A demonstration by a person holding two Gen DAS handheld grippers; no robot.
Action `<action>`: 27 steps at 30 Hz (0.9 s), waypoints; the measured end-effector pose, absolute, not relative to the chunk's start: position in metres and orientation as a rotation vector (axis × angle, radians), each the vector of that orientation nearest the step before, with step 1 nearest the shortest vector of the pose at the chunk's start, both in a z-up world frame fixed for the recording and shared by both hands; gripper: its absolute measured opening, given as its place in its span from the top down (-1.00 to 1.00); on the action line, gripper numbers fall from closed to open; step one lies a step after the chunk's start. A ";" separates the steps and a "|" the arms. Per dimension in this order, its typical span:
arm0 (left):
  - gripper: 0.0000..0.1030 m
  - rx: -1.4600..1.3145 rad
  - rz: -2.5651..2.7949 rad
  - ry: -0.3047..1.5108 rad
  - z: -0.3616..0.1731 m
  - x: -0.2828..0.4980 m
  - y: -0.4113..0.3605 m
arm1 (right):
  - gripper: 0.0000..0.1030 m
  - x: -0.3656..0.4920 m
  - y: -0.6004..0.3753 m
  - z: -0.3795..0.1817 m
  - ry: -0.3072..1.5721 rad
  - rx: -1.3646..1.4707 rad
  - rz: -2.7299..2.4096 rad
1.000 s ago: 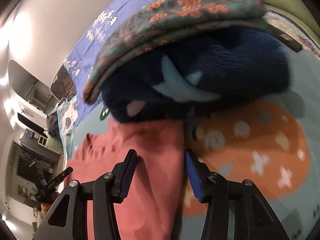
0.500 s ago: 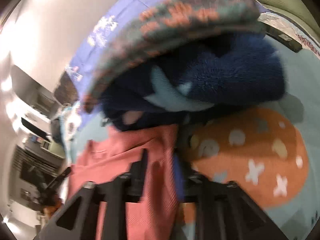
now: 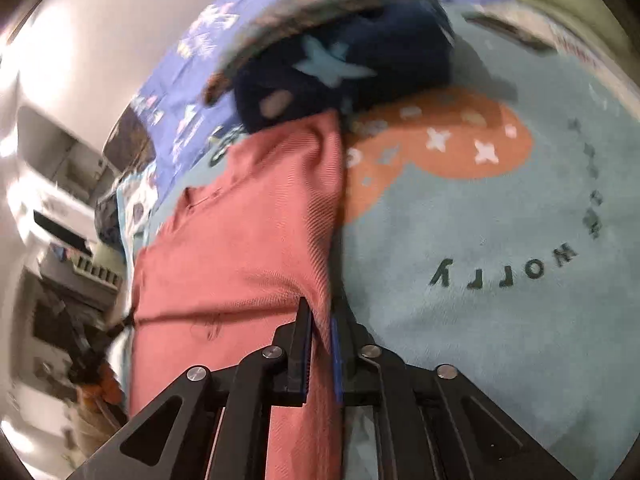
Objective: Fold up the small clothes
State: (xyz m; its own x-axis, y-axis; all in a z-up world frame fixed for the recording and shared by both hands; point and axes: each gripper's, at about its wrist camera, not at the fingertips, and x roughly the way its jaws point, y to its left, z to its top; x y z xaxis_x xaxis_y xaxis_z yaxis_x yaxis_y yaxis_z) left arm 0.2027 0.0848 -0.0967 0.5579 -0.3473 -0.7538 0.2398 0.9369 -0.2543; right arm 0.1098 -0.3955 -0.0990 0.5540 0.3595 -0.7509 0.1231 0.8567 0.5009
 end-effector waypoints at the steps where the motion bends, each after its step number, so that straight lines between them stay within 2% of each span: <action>1: 0.21 -0.126 -0.364 0.923 -0.093 0.196 0.086 | 0.51 0.105 -0.391 -0.095 0.993 0.528 0.160; 2: 0.03 -0.127 -0.376 0.924 -0.090 0.186 0.088 | 0.37 0.096 -0.386 -0.092 0.997 0.515 0.173; 3: -0.15 -0.125 -0.379 0.917 -0.087 0.175 0.090 | 0.12 0.084 -0.383 -0.089 0.994 0.508 0.173; 4: -0.17 -0.117 -0.390 0.916 -0.086 0.158 0.091 | 0.03 0.070 -0.379 -0.089 0.992 0.505 0.166; 14: -0.17 -0.047 -0.472 1.004 -0.106 0.046 0.102 | 0.03 -0.044 -0.369 -0.093 0.993 0.552 0.200; 27: -0.23 -0.083 -0.482 1.012 -0.111 -0.029 0.112 | 0.03 -0.126 -0.353 -0.101 0.984 0.573 0.246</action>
